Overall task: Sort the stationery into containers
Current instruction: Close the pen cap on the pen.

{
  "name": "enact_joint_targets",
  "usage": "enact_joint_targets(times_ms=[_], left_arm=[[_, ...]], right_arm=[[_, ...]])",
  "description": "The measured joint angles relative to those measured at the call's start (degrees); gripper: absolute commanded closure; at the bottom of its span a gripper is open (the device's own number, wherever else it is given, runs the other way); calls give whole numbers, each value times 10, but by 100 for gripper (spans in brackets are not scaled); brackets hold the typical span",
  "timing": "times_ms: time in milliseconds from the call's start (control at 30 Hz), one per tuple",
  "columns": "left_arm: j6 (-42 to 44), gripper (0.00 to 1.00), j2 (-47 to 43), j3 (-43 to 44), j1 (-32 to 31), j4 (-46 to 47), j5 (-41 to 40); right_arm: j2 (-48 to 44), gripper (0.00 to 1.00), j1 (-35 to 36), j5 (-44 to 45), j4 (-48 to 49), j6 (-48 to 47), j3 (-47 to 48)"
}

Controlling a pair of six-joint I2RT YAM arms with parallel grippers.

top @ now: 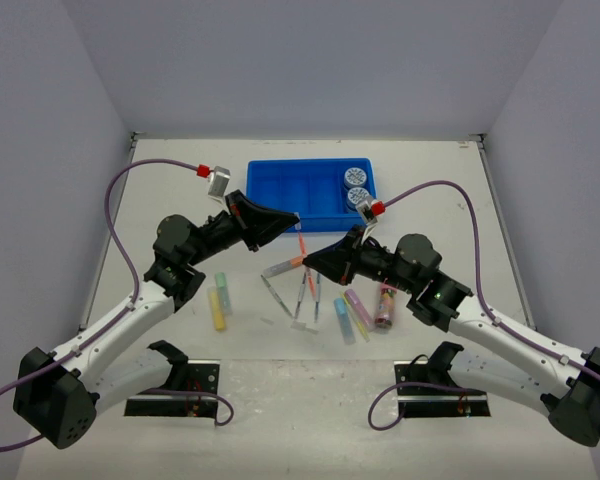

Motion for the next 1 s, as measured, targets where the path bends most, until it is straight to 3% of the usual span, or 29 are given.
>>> enact_joint_targets(times_ms=[1000], left_arm=[[-28, 100, 6, -12, -2, 22, -2]], right_arm=[[8, 100, 0, 30, -11, 0, 30]])
